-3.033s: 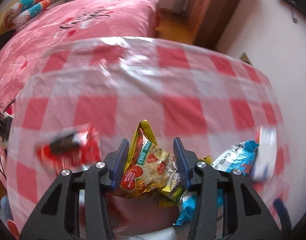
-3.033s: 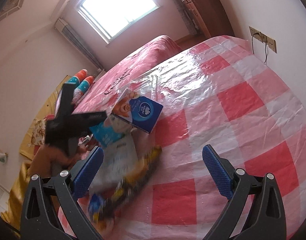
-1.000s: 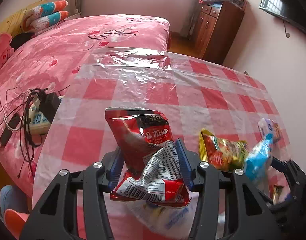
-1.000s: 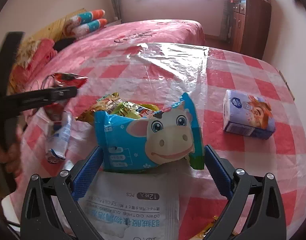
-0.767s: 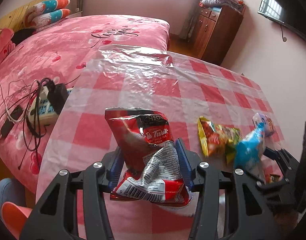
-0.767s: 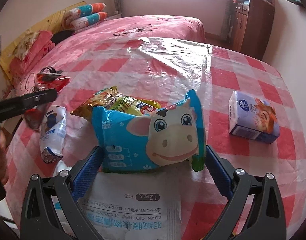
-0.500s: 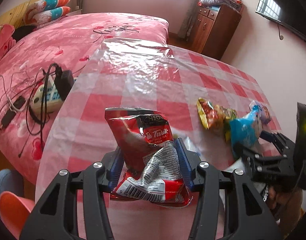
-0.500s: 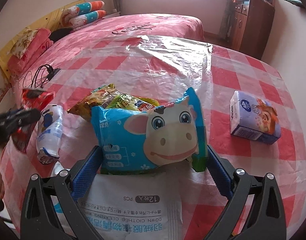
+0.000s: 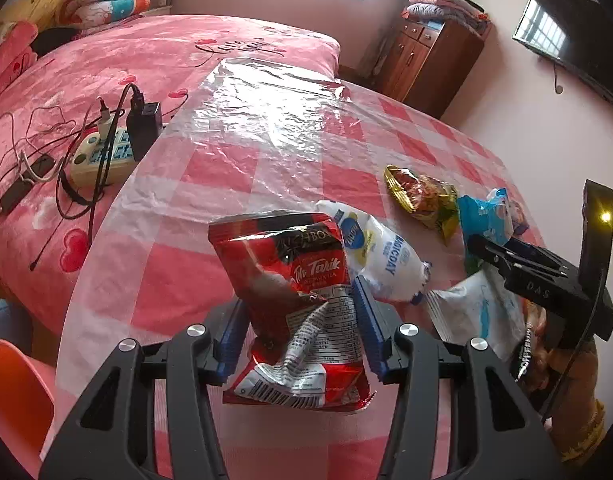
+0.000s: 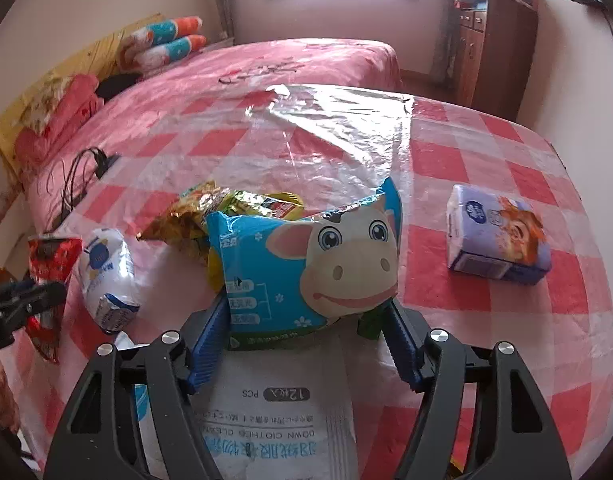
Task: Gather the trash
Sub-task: 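Grasp the blue cow-print wipes pack with the right gripper while the left gripper holds the red wrapper, then carry both items to the orange bucket and release them inside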
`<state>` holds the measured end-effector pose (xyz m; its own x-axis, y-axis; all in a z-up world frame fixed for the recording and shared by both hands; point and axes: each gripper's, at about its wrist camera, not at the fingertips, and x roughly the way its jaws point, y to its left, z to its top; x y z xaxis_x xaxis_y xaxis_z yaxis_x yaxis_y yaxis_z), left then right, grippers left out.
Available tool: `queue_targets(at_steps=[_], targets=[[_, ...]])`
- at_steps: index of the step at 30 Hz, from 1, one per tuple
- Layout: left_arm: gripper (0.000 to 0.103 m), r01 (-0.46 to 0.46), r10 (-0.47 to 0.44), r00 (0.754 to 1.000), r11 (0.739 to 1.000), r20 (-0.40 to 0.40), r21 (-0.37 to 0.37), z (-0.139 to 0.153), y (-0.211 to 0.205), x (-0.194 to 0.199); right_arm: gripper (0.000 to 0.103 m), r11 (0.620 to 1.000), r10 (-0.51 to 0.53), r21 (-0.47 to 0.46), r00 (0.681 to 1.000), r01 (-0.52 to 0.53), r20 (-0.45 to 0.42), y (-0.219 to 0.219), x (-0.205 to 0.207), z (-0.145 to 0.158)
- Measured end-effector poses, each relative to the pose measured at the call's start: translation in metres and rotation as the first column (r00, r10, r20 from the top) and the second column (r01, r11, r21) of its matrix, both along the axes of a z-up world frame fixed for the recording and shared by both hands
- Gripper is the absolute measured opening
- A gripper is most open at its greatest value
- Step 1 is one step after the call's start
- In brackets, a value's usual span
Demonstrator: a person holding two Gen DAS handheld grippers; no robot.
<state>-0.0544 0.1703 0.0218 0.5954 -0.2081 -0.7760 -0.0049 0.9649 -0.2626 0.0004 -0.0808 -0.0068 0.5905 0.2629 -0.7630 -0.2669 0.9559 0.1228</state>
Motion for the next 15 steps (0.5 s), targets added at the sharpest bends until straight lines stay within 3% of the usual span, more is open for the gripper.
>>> queue_targets(at_steps=[15], targets=[[0.051, 0.006, -0.002, 0.999, 0.998, 0.05, -0.07, 0.008, 0.015, -0.036, 0.07, 0.986, -0.104, 0.14, 0.993, 0.095, 0.06, -0.022, -0.03, 0.019]])
